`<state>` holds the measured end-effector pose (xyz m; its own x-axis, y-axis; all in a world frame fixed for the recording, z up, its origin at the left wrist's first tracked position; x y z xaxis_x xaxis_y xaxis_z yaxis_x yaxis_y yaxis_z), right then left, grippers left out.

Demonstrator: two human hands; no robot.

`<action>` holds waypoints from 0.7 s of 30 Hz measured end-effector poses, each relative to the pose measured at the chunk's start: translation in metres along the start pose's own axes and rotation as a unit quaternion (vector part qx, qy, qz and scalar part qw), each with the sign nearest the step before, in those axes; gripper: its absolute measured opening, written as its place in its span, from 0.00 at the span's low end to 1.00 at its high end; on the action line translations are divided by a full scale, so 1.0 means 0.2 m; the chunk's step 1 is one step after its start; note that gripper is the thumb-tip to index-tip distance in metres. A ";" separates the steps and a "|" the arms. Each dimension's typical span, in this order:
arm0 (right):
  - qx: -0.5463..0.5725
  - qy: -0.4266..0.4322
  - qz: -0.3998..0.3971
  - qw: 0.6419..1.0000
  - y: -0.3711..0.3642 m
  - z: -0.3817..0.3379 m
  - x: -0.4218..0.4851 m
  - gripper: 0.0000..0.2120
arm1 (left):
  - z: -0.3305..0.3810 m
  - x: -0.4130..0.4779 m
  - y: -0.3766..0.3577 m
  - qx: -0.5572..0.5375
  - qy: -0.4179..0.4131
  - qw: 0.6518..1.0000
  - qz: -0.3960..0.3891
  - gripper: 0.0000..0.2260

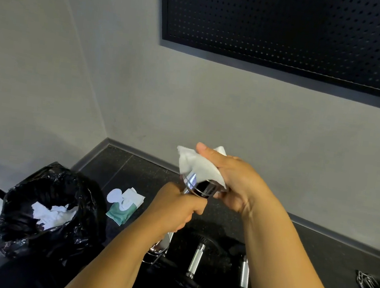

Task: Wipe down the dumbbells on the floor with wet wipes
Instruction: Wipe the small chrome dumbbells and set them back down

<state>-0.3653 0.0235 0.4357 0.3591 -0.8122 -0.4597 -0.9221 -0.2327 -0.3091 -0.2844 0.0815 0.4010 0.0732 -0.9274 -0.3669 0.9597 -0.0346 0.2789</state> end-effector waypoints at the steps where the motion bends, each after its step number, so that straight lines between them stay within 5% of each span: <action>1: 0.029 -0.004 0.009 1.000 0.02 0.01 0.01 0.21 | -0.01 0.00 0.01 0.000 0.003 1.000 0.002 0.20; 7: 0.127 0.022 -0.012 0.992 0.07 0.11 -0.04 0.16 | -0.02 0.01 -0.01 0.010 -0.007 1.000 -0.029 0.16; 12: 0.033 0.050 -0.038 0.997 -0.03 0.07 -0.07 0.22 | -0.06 0.03 -0.02 0.004 0.043 0.998 -0.039 0.07; 15: -0.020 0.034 -0.030 0.999 -0.06 0.02 -0.01 0.21 | -0.08 0.04 0.01 -0.002 0.039 0.999 -0.016 0.18; 18: -0.019 -0.006 -0.033 0.999 -0.09 0.01 0.06 0.20 | -0.06 0.01 0.04 -0.022 0.034 0.999 0.010 0.12; 21: 0.030 -0.040 -0.025 0.998 -0.09 0.07 0.12 0.26 | -0.08 0.02 0.06 -0.034 0.039 0.999 0.013 0.16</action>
<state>-0.3388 0.0160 0.4182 0.4174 -0.7548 -0.5060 -0.8931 -0.2381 -0.3816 -0.2681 0.0832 0.3887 0.1176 -0.8956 -0.4290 0.9730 0.0175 0.2301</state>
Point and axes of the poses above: each hand's wrist, its own x-axis towards the middle knuckle, its own y-axis out of the back of the hand, z = x × y, the point moved 9 cm from there along x, towards the middle knuckle, and after that the axes turned 10 degrees about x, right-handed, at the moved point
